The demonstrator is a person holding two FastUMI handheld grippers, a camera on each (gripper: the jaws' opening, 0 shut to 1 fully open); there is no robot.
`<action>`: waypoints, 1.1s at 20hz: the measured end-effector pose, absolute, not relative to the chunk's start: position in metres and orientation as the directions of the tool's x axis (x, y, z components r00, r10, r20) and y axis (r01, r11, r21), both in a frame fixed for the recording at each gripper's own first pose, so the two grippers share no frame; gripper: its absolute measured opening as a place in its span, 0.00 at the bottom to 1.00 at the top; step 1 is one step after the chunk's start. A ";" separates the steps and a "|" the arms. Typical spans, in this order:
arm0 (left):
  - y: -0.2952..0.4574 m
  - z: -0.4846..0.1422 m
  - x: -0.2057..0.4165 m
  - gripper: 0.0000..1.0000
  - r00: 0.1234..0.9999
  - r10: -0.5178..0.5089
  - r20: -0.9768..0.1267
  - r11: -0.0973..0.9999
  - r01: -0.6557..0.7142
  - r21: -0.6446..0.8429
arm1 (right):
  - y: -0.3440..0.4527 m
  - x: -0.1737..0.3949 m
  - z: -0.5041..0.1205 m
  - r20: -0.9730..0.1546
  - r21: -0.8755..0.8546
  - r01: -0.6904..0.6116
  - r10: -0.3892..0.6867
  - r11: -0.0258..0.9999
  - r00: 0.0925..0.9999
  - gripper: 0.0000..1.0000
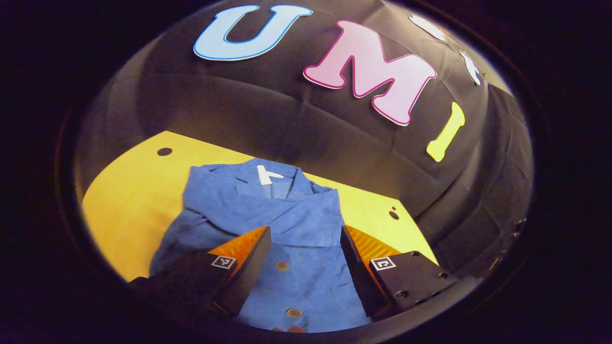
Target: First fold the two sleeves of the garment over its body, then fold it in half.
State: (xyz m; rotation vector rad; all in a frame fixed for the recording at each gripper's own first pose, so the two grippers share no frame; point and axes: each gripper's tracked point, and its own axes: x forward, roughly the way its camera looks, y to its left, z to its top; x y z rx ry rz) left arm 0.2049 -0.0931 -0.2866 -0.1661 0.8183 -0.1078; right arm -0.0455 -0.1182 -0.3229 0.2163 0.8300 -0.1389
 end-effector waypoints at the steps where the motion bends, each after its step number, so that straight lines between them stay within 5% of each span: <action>1: -0.072 -0.286 0.173 0.85 0.661 -0.115 -0.741 0.990 0.019 -0.137 | -0.117 -0.052 -0.331 -0.762 0.127 0.209 -0.039 0.970 0.646 0.98; 6: 0.015 -0.308 0.033 0.85 0.473 0.005 -0.881 0.999 -0.048 -0.020 | -0.115 -0.081 -0.360 -0.848 0.130 0.284 -0.042 0.950 0.528 0.99; 12: 0.048 -0.348 -0.006 0.85 0.288 0.068 -0.955 0.998 -0.032 0.062 | -0.113 -0.095 -0.391 -0.909 0.115 0.353 -0.044 0.929 0.413 0.99; 18: 0.042 -0.352 -0.008 0.82 0.252 0.060 -0.966 0.998 0.016 0.066 | -0.105 -0.098 -0.399 -0.921 0.118 0.342 -0.026 0.932 0.389 0.99; 20: 0.034 -0.358 -0.007 0.66 0.252 0.053 -0.966 0.998 0.026 0.062 | -0.105 -0.097 -0.400 -0.921 0.100 0.327 -0.037 0.940 0.387 0.99; 22: 0.030 -0.358 -0.005 0.60 0.261 0.048 -0.964 0.998 0.016 0.054 | -0.108 -0.098 -0.405 -0.924 0.047 0.300 -0.073 0.953 0.375 0.94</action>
